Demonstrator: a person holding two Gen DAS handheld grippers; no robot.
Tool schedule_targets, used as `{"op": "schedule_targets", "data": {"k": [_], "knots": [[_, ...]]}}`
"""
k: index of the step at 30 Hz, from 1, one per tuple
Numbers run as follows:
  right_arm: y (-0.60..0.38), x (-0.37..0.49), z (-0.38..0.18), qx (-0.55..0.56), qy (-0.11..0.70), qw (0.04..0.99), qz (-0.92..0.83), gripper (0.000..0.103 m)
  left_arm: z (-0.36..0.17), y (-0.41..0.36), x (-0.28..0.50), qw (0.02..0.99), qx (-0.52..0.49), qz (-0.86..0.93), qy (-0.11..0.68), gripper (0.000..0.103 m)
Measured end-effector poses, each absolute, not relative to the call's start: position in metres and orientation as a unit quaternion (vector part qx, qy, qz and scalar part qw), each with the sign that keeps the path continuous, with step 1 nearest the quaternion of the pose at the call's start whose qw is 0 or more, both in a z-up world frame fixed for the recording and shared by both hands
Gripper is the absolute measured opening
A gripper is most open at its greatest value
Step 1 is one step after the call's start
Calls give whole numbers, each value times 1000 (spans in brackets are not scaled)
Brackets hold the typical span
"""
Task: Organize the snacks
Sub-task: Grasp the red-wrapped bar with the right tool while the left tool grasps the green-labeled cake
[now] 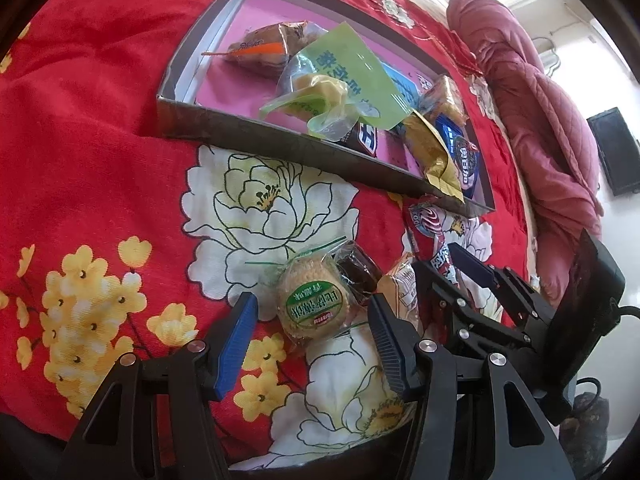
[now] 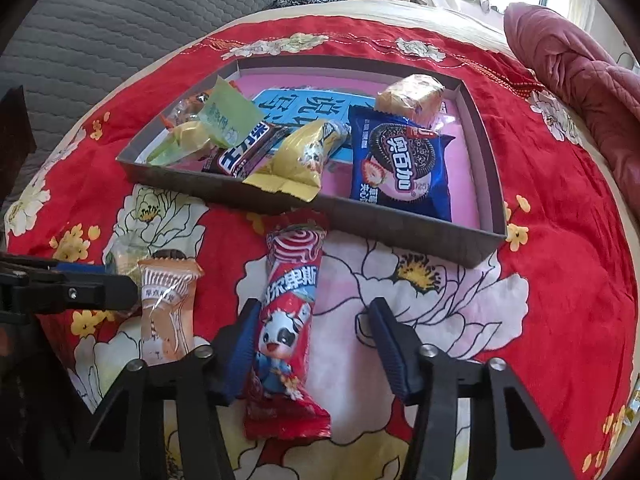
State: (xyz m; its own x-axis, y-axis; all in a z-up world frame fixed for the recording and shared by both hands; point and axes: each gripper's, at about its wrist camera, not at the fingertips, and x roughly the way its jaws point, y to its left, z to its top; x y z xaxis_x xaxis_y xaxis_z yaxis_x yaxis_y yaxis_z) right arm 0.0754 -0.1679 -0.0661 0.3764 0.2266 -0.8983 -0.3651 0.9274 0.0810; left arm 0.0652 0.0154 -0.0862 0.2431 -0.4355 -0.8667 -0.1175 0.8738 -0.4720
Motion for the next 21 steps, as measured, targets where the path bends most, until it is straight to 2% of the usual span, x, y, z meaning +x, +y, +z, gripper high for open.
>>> {"op": "schedule_targets", "data": {"k": [3,6,11,12,13,21], "knots": [[-170,79,-67,-64,527,829,178,46,-87,14,67,755,-229,-105,605,59],[-172,82,-67,-57,529,827,180,42,-90,11,70,756,-225,-102,605,53],[-169,80,-66,-55,529,824,196,27,-91,9,72,761,-221,-98,602,50],[-168,79,-66,-57,529,824,198,26,-91,10,72,763,-219,-98,600,46],[-168,79,-65,-58,528,824,199,25,-91,10,72,765,-216,-95,599,43],[-184,80,-61,7,536,818,210,25,-87,11,71,772,-205,-99,594,41]]}}
